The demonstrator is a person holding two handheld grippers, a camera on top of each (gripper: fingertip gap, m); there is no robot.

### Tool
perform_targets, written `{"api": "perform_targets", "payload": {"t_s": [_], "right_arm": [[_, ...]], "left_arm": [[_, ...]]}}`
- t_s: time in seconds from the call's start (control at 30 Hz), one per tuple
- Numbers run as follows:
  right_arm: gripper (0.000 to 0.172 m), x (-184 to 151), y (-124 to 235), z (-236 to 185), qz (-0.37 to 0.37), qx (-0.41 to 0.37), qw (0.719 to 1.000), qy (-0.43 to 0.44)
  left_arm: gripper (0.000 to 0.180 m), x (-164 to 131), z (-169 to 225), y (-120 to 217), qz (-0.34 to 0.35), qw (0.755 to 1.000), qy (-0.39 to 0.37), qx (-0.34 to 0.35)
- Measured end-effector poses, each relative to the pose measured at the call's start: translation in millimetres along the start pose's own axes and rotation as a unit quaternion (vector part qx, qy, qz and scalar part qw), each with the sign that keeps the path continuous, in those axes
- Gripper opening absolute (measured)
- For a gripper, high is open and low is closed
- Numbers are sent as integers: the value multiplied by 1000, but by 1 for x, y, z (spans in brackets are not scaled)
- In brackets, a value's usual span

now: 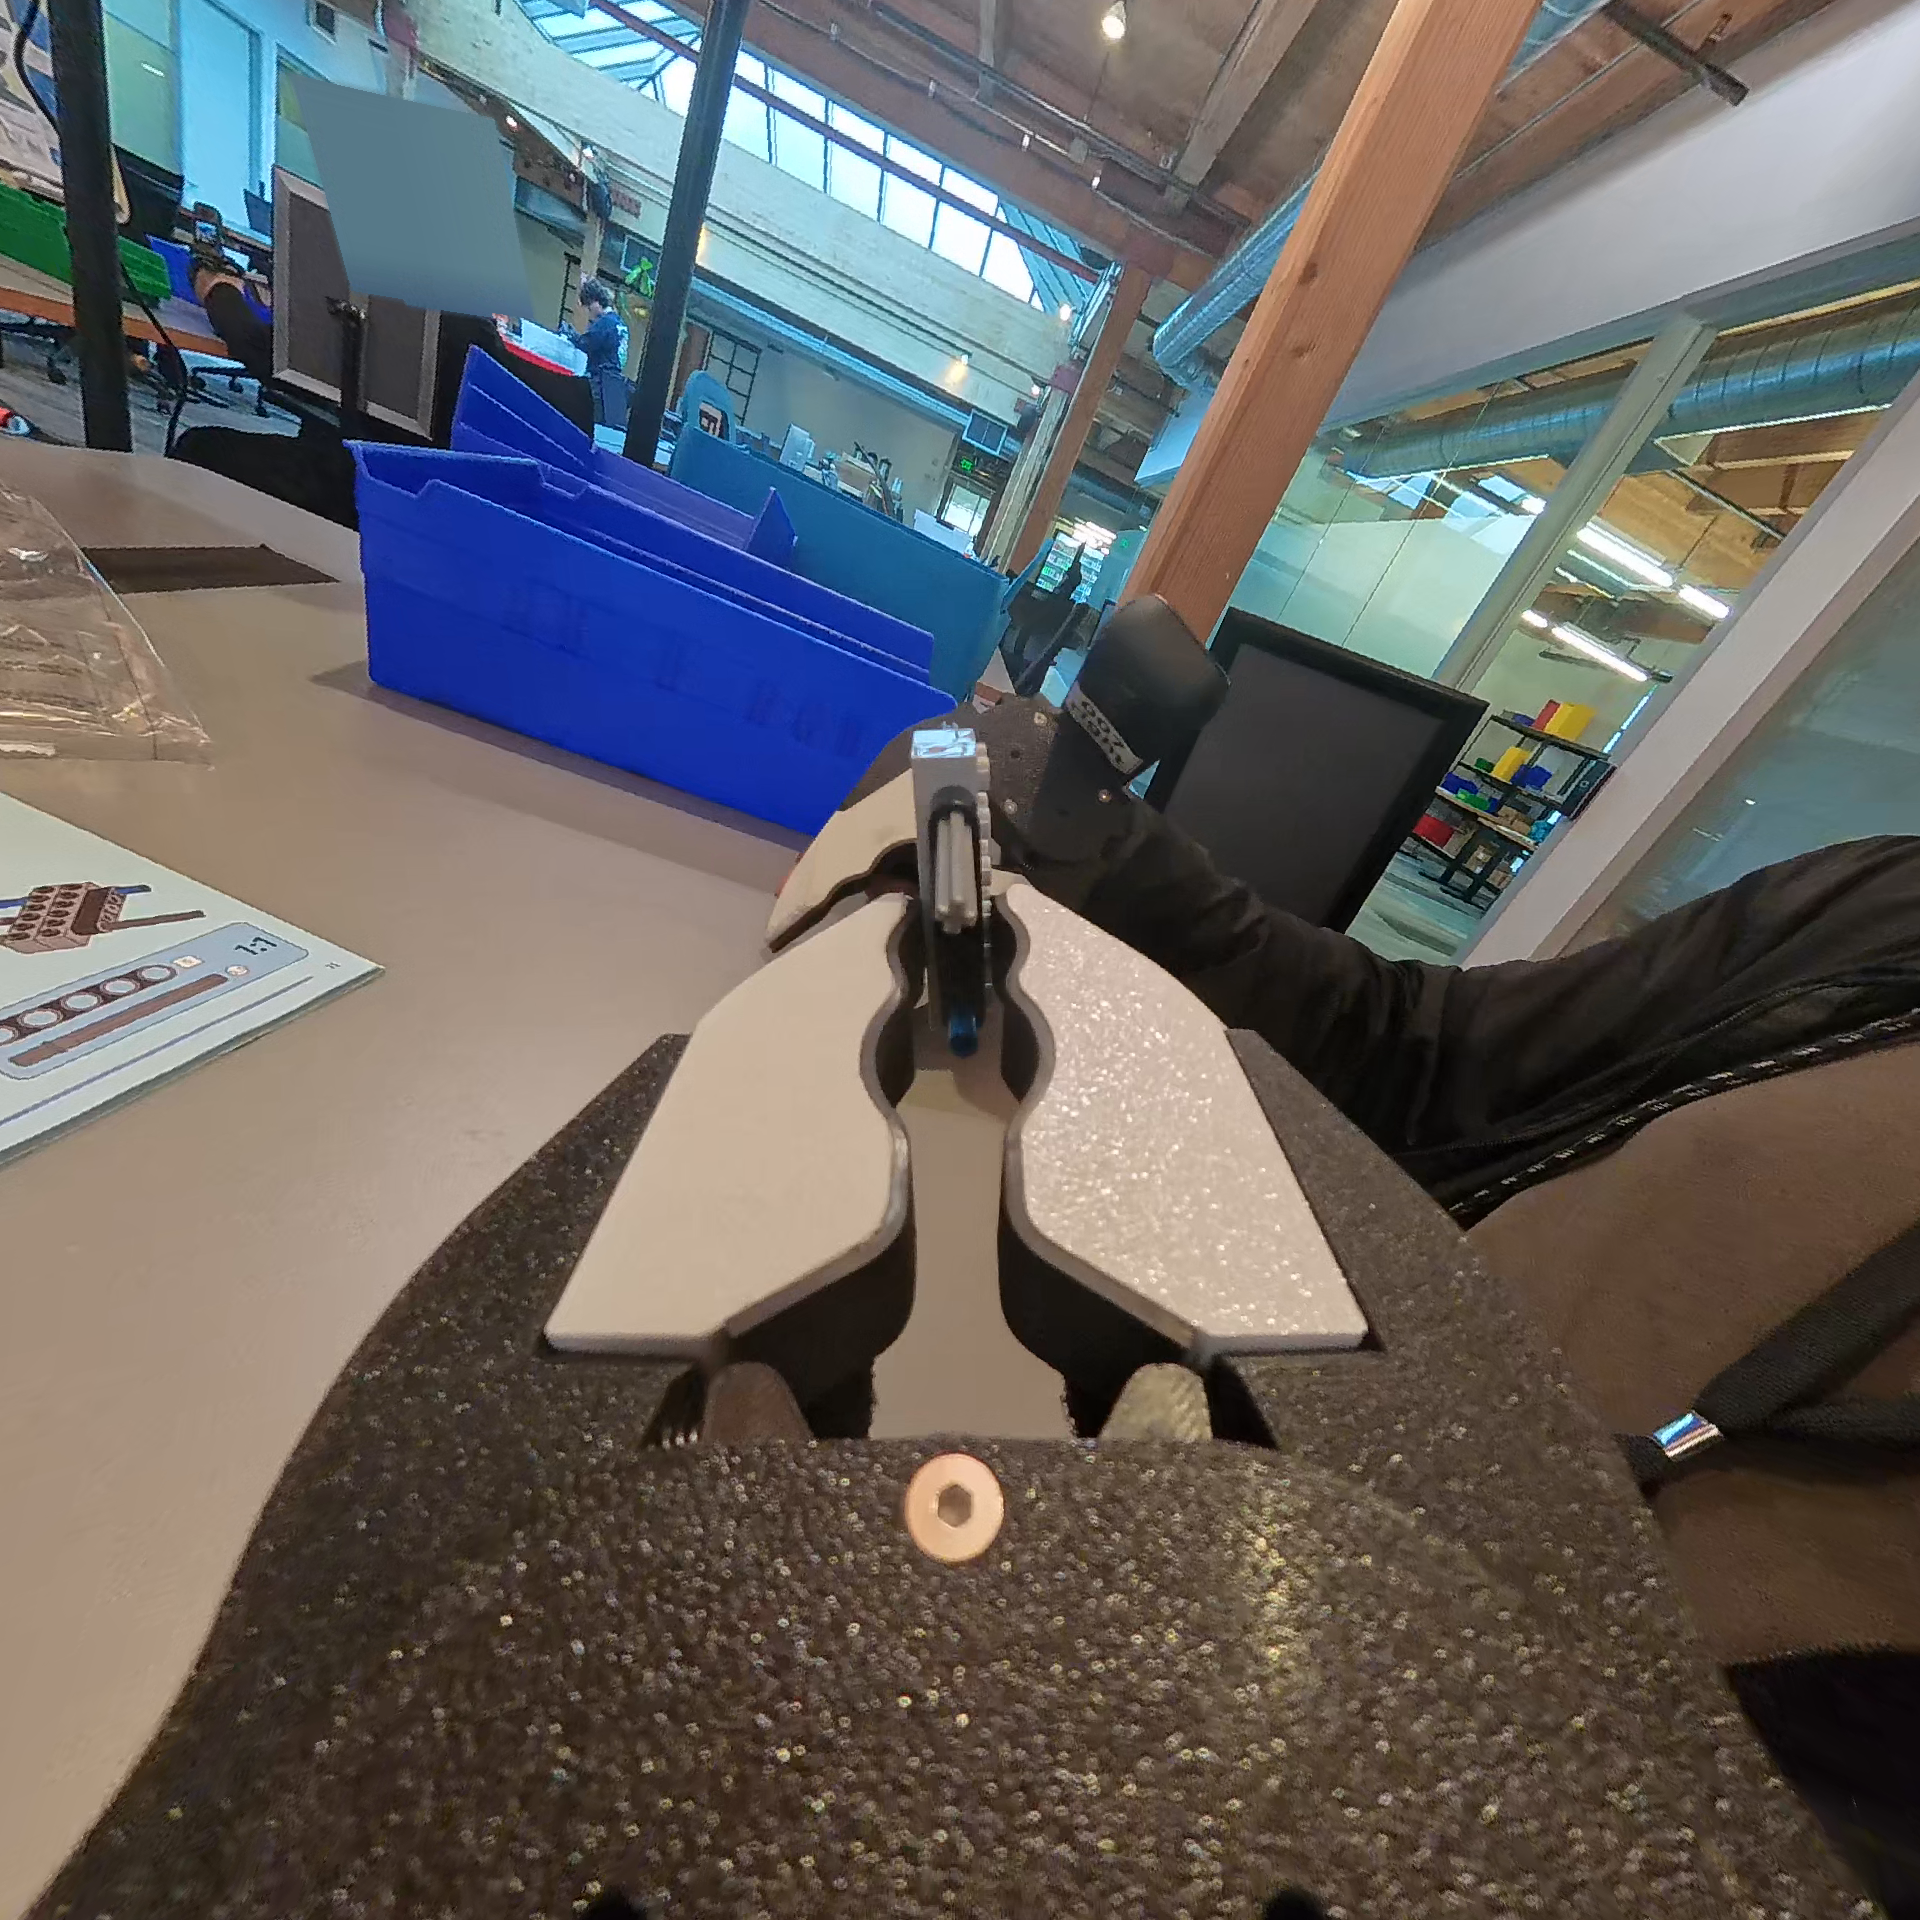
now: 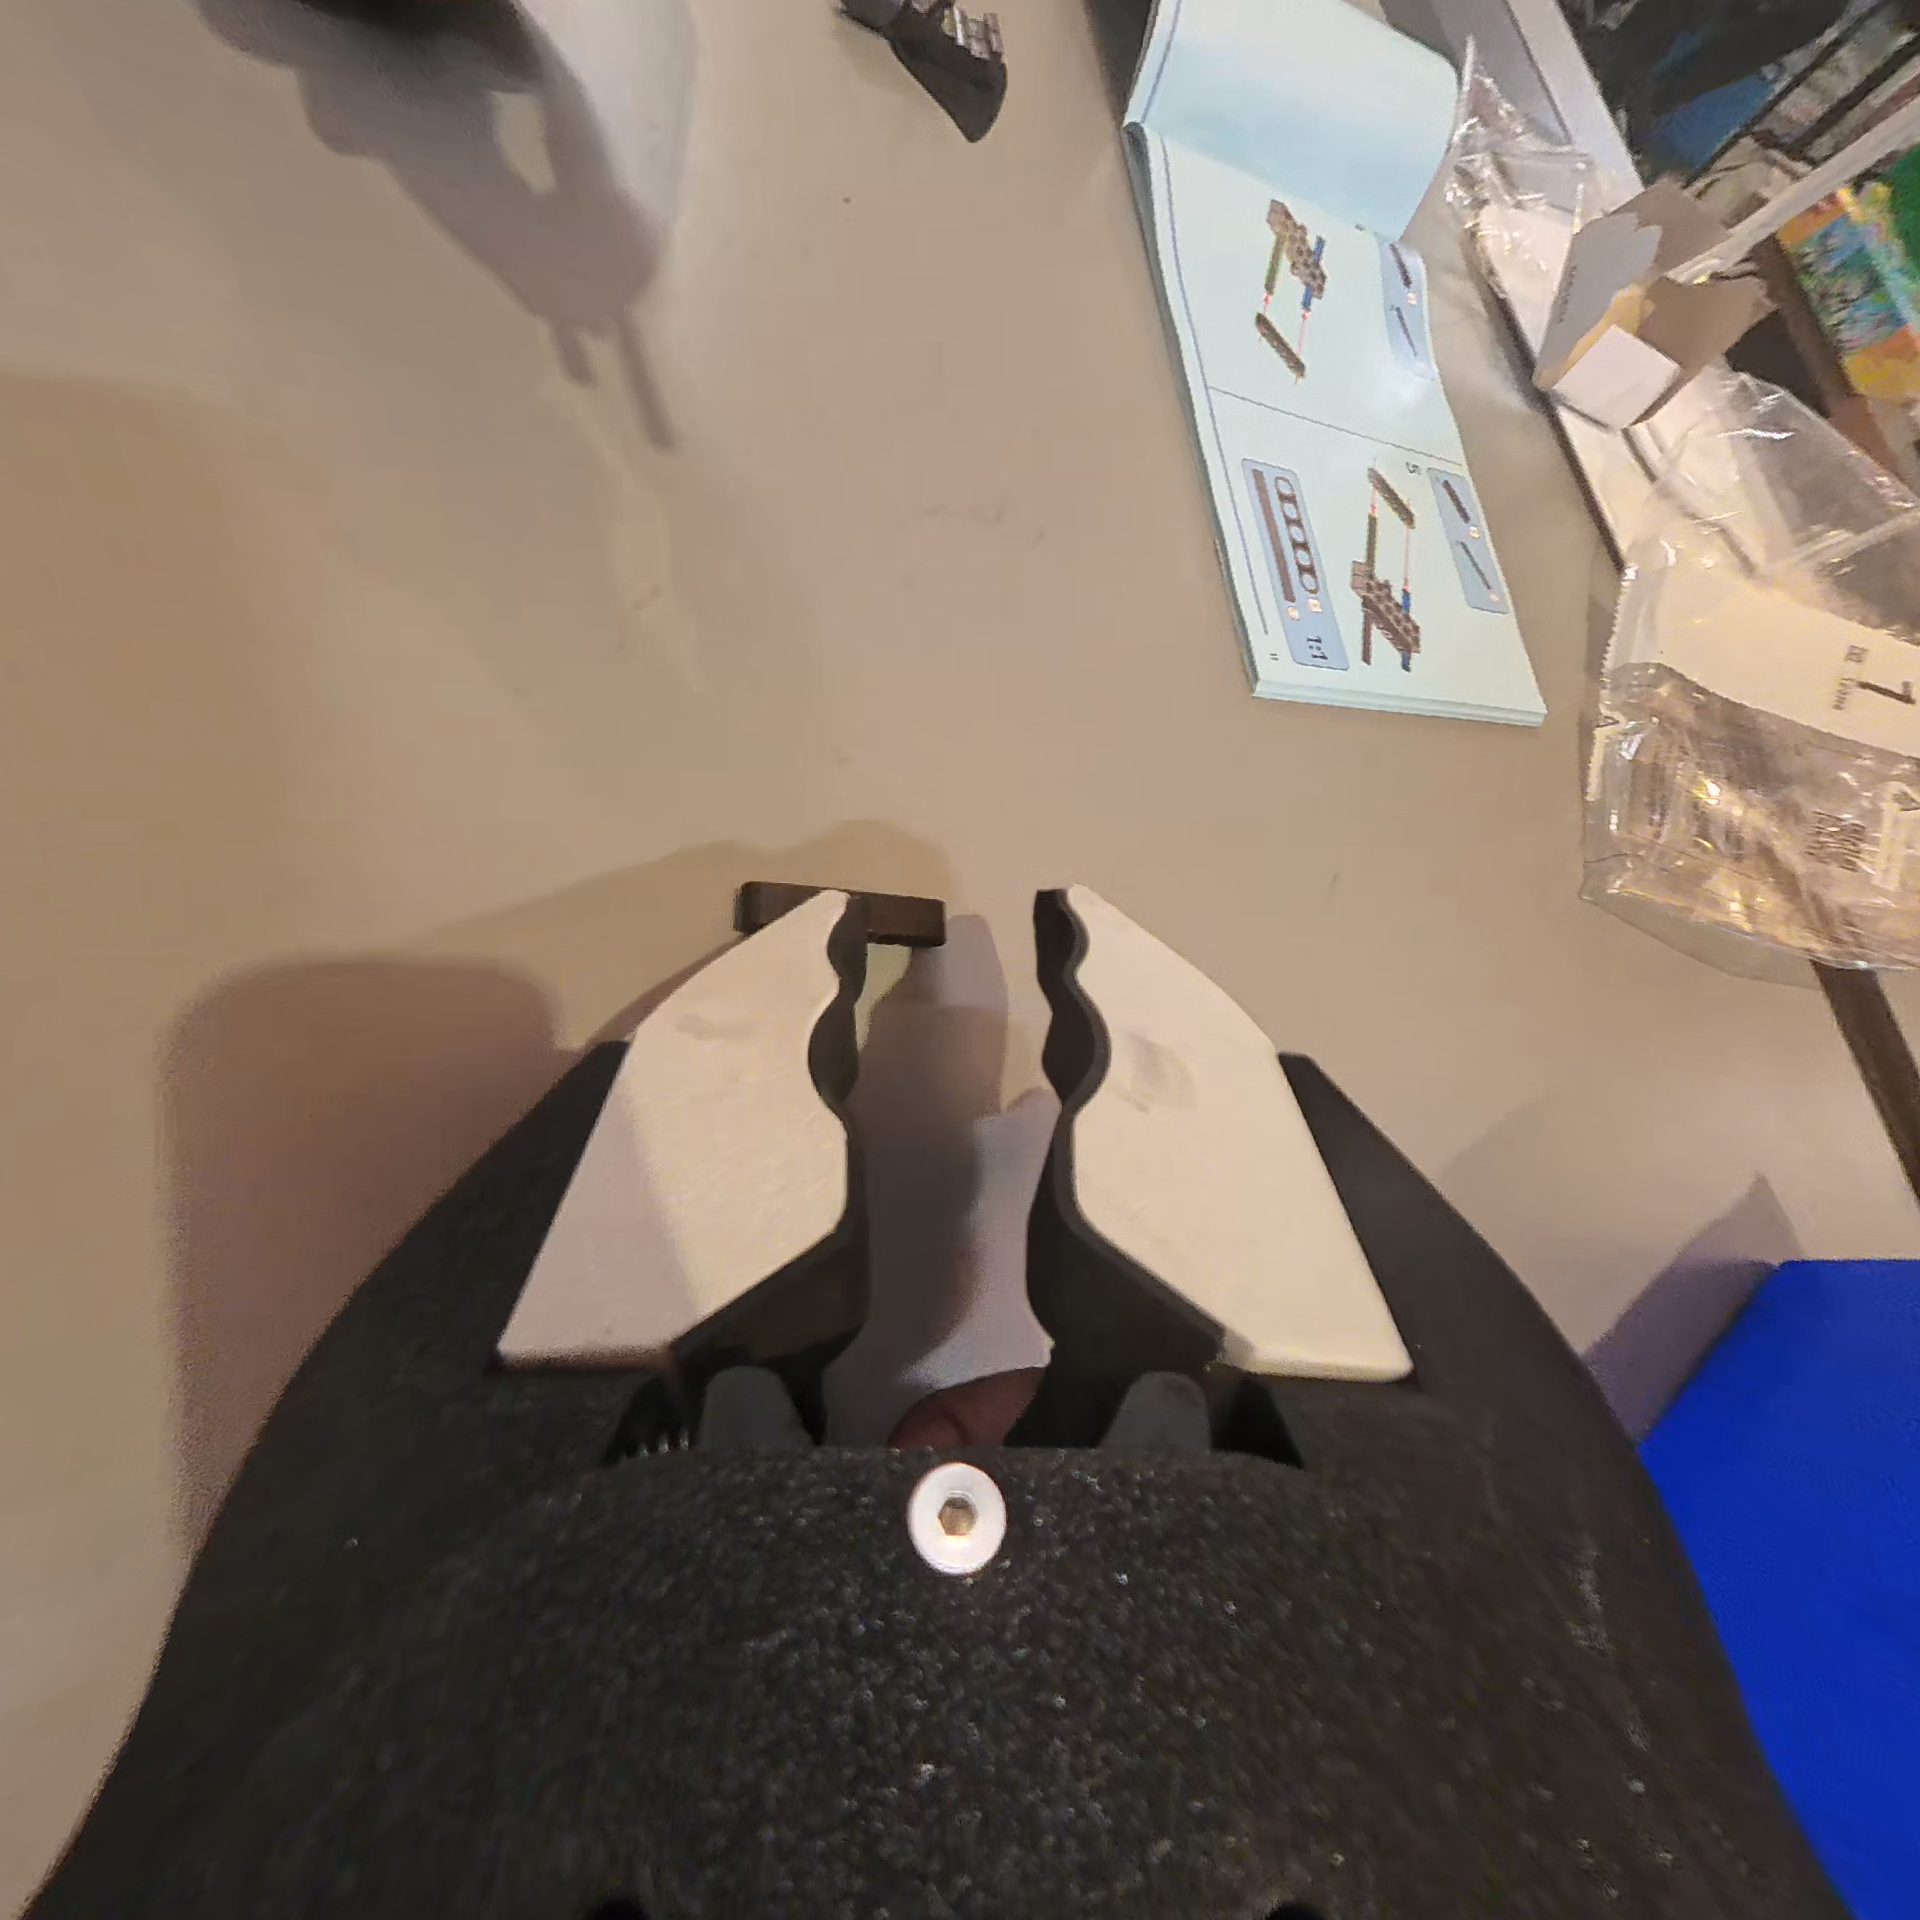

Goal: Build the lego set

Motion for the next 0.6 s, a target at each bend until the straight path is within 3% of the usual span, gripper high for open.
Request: {"api": "perform_targets", "payload": {"t_s": [0.23,0.47,0.57,0.6], "right_arm": [[25,-4,4,3,-3,-47,997,68],[26,2,6,3,29,-35,998,45],[25,-3,0,2,3,-35,998,49],[18,-4,-1,2,-1,-37,998,49]], "left_arm": [[11,-1,2,0,-3,1000,-3,4],[11,-1,3,-1,-7,1000,-9,4],[11,-1,4,-2,-10,1000,-10,3],[11,-2,4,-2,-13,1000,-10,3]]}}
Point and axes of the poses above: each gripper's, where its closed fingertips meet, y back along the fingers, x out of its top, z = x × y across the jaws, the point moved 6 cm from there along y, back along the fingers, and after that the axes turned 11 degrees about -y, right-handed, at the moved point
